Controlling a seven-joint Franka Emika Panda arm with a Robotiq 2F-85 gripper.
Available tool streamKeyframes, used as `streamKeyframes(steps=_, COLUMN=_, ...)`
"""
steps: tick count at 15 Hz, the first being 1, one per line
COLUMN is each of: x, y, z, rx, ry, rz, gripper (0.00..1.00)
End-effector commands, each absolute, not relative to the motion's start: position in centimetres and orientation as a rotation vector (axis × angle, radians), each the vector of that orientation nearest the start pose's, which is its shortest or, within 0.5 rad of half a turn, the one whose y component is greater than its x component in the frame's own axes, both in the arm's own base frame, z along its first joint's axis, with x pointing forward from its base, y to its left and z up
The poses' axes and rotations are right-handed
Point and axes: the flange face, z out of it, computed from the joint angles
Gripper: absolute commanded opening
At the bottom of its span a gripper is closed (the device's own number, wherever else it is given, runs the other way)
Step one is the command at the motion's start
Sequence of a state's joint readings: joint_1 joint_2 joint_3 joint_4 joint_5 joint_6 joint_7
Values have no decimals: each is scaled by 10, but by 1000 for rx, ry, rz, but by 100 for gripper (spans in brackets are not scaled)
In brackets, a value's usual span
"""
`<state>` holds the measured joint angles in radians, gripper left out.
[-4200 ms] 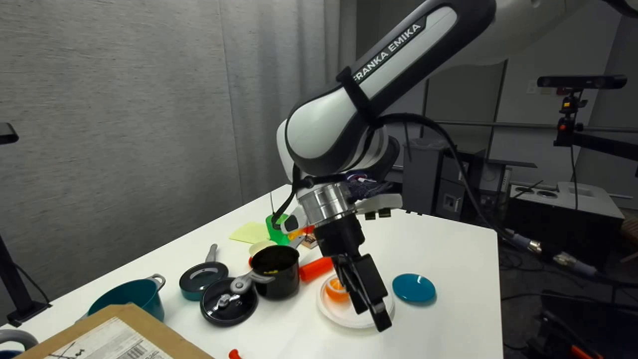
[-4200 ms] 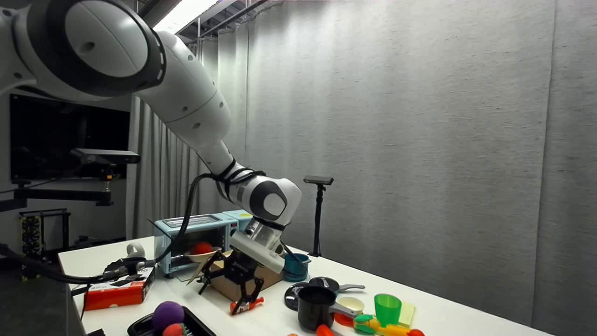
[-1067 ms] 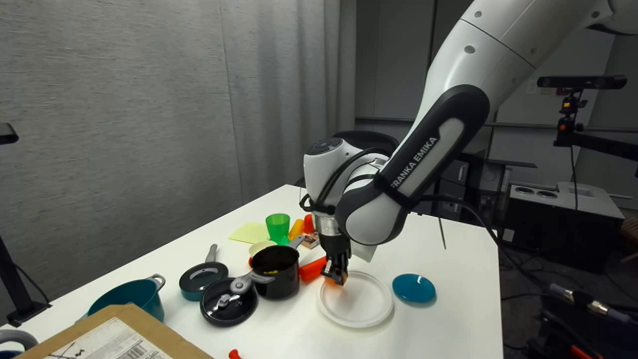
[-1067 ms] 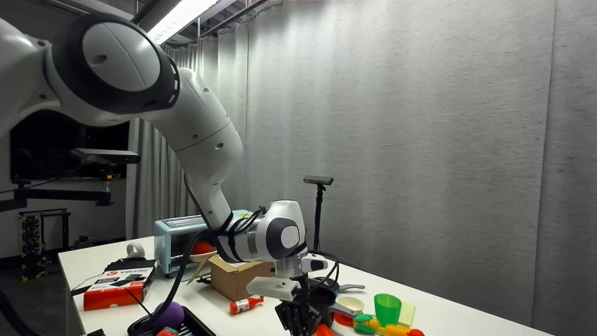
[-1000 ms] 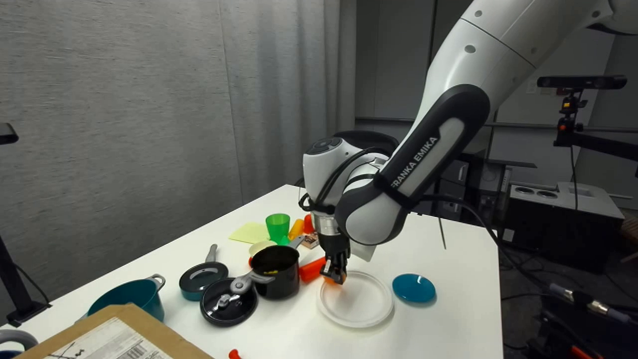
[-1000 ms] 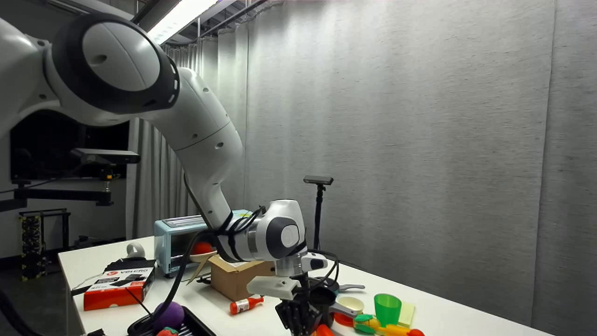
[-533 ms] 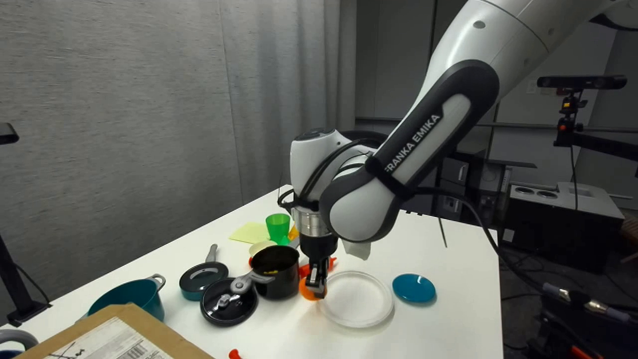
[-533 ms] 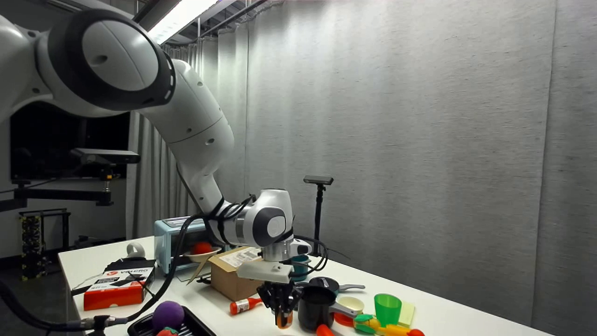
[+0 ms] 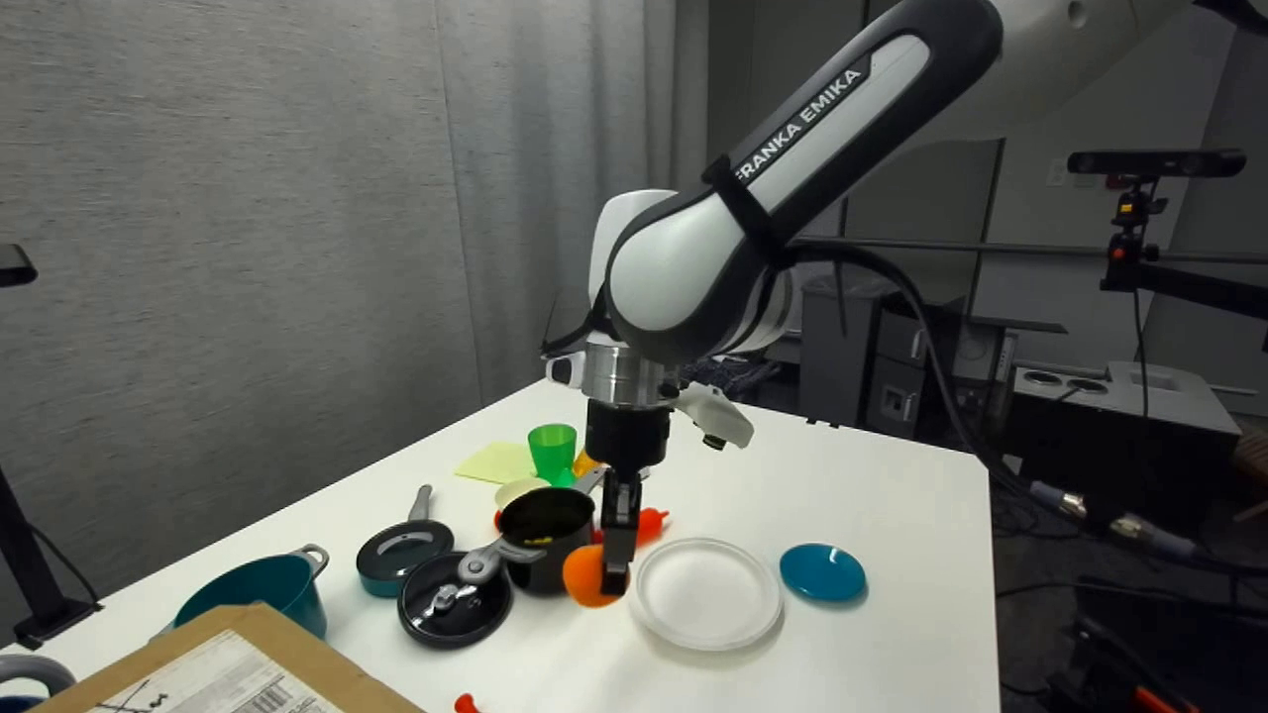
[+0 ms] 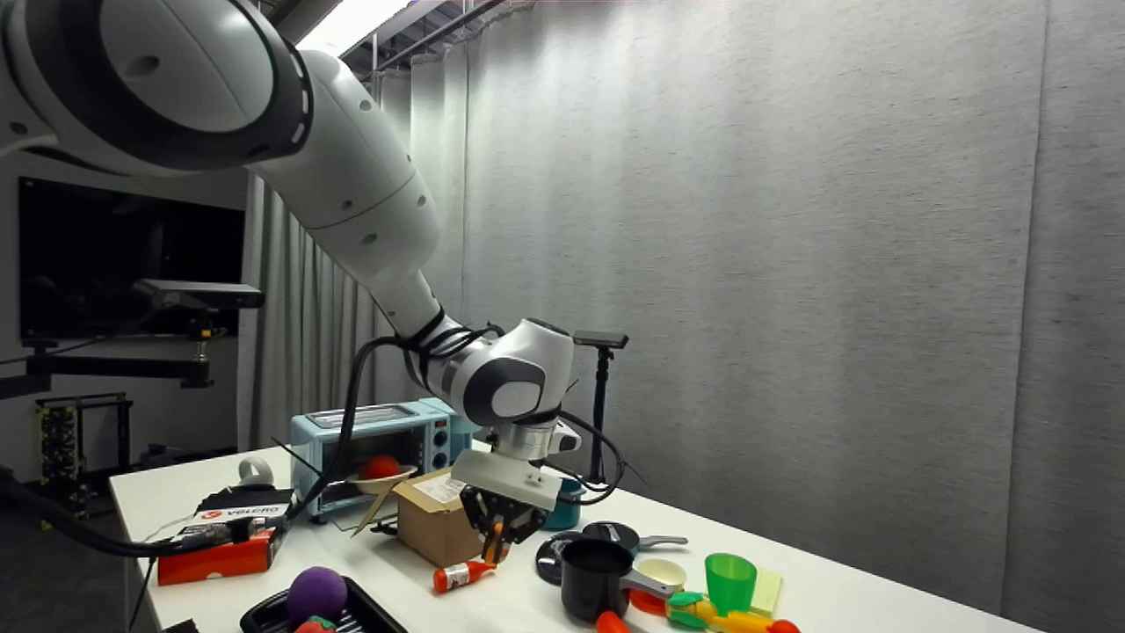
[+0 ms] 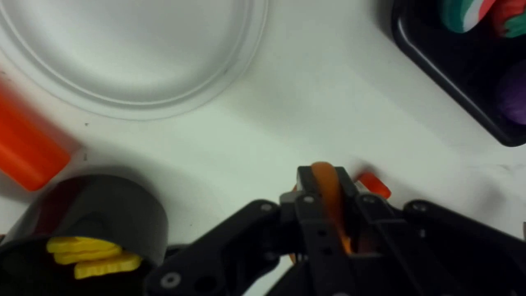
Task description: Move the plushies from the white plate to the black plate one at a time
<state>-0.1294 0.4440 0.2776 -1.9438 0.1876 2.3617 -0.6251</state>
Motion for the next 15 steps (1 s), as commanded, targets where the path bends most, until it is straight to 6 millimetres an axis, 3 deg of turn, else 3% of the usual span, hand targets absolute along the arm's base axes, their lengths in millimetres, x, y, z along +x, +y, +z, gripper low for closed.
streamKeyframes(steps=1, x=604, y=78, z=253, rx=-2562, ry=-934, rz=49, gripper=4)
streamKeyframes(steps=5, x=585, y=94, z=221, rx=-2368, ry=-967, rz=234, gripper=4)
streamKeyframes(steps=10, x=561, y=135, z=194, rx=-2186, ry=-1139, rz=500, gripper=4)
streamKeyframes(steps=15, x=555, y=156, z=188, rx=-2351, ry=-1283, rz=478, gripper=4)
